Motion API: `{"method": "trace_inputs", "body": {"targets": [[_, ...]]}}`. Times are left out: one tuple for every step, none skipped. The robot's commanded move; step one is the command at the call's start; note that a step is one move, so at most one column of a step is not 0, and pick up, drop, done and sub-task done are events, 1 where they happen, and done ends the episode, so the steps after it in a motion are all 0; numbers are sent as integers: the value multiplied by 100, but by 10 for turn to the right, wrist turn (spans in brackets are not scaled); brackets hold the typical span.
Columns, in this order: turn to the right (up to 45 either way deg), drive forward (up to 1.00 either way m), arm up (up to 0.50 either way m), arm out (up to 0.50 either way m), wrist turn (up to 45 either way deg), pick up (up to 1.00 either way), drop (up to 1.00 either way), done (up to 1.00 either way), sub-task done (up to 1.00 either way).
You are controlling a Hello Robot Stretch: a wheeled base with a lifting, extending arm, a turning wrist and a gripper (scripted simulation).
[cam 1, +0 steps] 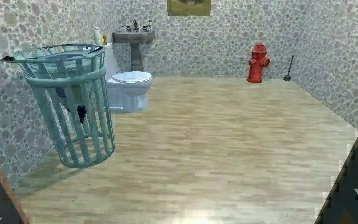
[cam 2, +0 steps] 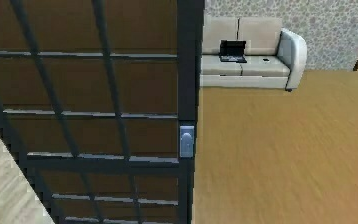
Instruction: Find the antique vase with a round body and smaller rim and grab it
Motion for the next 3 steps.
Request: {"method": "trace_inputs", "body": {"targets": [[240,0,0,0,0,0,0,0,0],[0,100,0,0,0,0,0,0,0],[60,0,0,0,0,0,0,0,0]]}}
